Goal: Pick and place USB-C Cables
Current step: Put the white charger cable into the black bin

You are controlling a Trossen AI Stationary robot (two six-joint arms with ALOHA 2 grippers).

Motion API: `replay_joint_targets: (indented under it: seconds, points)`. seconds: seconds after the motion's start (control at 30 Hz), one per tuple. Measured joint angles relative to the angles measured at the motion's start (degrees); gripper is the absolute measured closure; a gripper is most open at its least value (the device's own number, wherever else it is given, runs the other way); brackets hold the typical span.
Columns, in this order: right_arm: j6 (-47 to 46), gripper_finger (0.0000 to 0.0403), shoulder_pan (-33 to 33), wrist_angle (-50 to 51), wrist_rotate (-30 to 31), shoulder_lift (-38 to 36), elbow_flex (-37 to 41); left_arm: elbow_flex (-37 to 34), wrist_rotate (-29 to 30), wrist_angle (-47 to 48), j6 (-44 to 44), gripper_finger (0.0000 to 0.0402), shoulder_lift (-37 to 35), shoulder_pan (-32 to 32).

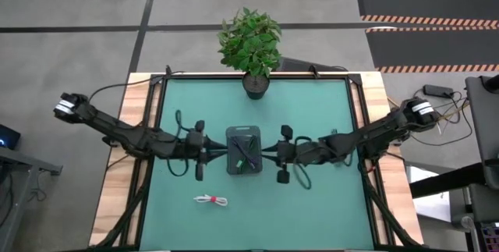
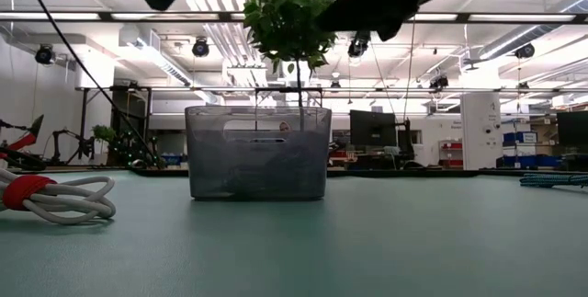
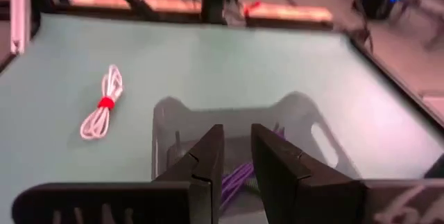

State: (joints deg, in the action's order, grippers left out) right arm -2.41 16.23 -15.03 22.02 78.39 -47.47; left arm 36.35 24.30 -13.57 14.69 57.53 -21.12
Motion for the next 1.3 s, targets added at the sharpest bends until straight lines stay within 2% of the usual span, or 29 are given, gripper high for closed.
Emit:
replay_joint_targets:
  seconds: [0.07,0.17,0.27,0.6,0.93,1.07,1.2,1.3]
  points:
    - [2.9,0.034,-0.1,-5.9,-1.5,-1.4,2.9,0.1,-0.2,0.0,2.7,0.0356,1.5,-0.1]
    - [6.7,0.034,-0.9,-11.5,-7.4,-3.4,6.1,0.3,-0.3,-0.3,5.6,0.0356,3.3,-0.1]
    - [7.7,0.0339,-2.0,-13.8,-10.6,-5.5,8.3,0.7,-0.3,-0.9,7.3,0.0356,4.7,-0.4]
    - [12.8,0.0339,-4.9,-13.9,-10.7,-12.4,13.3,3.0,-0.3,-1.3,8.2,0.0356,7.7,-2.3]
    - [14.0,0.0339,-6.9,-15.1,-13.6,-20.8,17.7,3.6,-0.3,-0.7,17.6,0.0357,12.0,-5.9]
    - [14.4,0.0339,-6.9,-16.3,-13.9,-23.6,19.0,5.9,-0.3,-0.2,19.6,0.0357,14.5,-8.0]
    - [15.2,0.0339,-6.9,-15.7,-14.6,-25.2,19.6,10.7,-2.4,7.5,24.7,0.0357,16.1,-10.1]
    - [15.8,0.0339,-6.9,-15.8,-14.6,-25.6,19.6,15.6,-4.3,21.7,32.3,0.0357,17.1,-12.1]
